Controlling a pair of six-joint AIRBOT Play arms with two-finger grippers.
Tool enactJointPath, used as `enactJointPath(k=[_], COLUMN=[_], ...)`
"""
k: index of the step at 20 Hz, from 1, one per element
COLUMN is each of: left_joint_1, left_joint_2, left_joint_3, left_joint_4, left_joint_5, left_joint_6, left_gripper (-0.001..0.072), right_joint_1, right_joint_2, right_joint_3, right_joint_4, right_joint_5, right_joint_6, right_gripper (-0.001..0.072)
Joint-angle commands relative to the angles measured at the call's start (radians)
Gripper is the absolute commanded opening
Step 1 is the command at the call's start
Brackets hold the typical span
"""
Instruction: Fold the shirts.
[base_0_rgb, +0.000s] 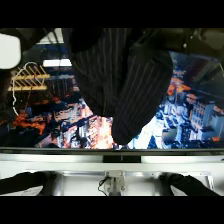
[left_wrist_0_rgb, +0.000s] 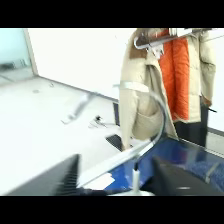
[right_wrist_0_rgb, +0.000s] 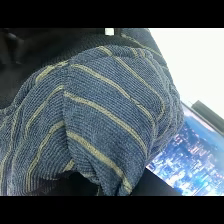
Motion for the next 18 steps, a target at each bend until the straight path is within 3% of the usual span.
enactJointPath(k=[1,3,4,8,9,10,11,15,18], left_joint_1=[-0.003,-0.010,-0.013,-0.016,-0.010,0.003,0.017,0.072,0.095], left_joint_2=[-0.037,-0.058,-0.067,-0.069,-0.065,-0.062,-0.057,-0.033,-0.020], left_joint_3=[0.000,0.000,0.000,0.000,0.001,0.003,0.003,0.003,0.003], left_joint_4=[-0.010,-0.021,-0.036,-0.042,-0.042,-0.042,-0.042,-0.042,-0.042], left_joint_5=[0.029,0.079,0.105,0.219,0.232,0.232,0.230,0.231,0.232], left_joint_6=[-0.034,-0.034,-0.034,-0.032,-0.033,-0.032,-0.032,-0.033,-0.034], left_gripper=[0.0417,0.0244,0.0068,0.0054,0.0053,0.0053,0.0053,0.0052,0.0052], right_joint_1=[0.001,0.001,0.001,0.001,0.001,-0.002,-0.002,-0.002,-0.001], right_joint_2=[0.001,0.001,0.001,0.001,0.001,0.003,0.008,0.048,0.051], right_joint_3=[0.000,0.000,0.000,0.000,0.000,0.000,0.000,0.000,0.000], right_joint_4=[-0.003,-0.003,-0.003,-0.003,-0.003,-0.004,-0.007,-0.006,0.006], right_joint_5=[-0.005,-0.005,-0.005,-0.008,-0.022,-0.046,-0.075,-0.121,-0.063], right_joint_6=[-0.001,-0.001,-0.001,-0.001,0.002,0.008,0.011,0.043,0.098], right_gripper=[0.0090,0.0090,0.0091,0.0107,0.0209,0.0434,0.0505,0.0505,0.0506])
